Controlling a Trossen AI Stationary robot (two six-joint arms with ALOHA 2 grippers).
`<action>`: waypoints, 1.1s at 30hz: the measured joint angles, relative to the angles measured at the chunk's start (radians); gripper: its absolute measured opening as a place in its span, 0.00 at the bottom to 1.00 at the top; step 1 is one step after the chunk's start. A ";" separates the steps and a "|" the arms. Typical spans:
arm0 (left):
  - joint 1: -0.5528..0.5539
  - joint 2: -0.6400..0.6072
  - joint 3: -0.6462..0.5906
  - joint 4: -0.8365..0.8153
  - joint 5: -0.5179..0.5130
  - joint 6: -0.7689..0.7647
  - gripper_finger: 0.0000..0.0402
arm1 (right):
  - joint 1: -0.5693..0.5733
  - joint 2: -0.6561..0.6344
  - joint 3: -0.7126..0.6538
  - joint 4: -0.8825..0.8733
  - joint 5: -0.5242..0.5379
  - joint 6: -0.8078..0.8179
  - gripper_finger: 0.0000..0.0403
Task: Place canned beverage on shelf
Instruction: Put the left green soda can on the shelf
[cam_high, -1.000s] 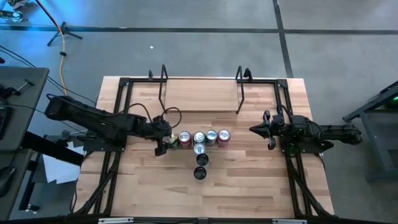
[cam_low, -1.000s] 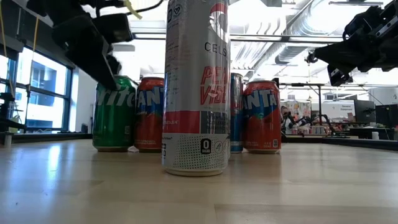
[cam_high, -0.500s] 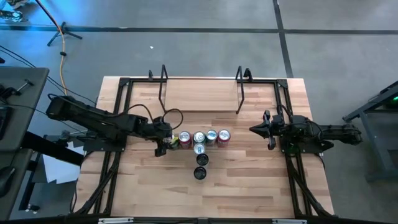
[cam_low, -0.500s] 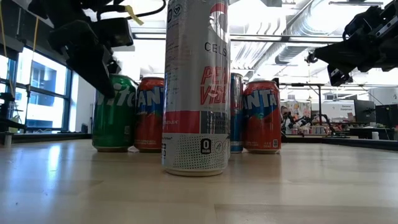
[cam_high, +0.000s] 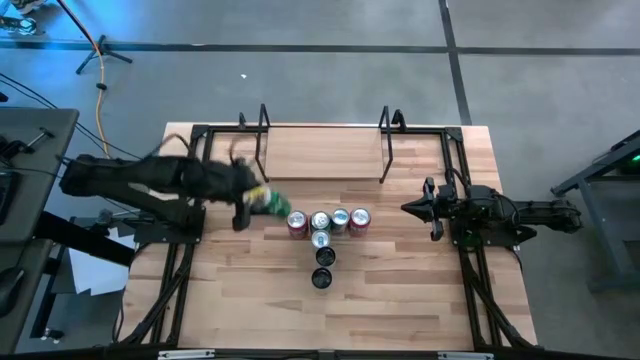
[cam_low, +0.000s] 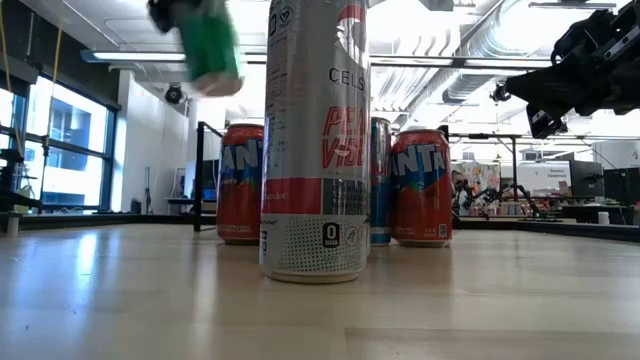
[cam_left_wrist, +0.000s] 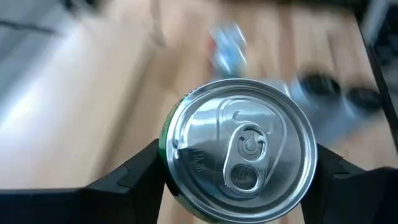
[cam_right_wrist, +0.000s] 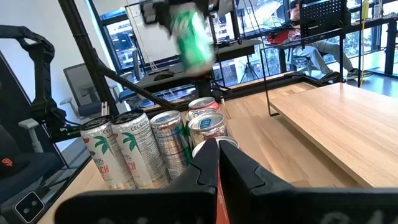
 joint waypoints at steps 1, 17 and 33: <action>0.026 0.016 0.041 -0.005 -0.022 0.015 0.57 | 0.000 0.000 0.000 0.000 0.000 0.000 0.00; 0.568 0.551 0.420 -0.213 0.050 0.235 0.57 | 0.000 0.000 0.000 0.000 0.000 0.000 0.00; 0.713 0.734 0.420 -0.057 0.136 0.071 0.60 | 0.000 0.000 0.000 0.000 0.000 0.000 0.00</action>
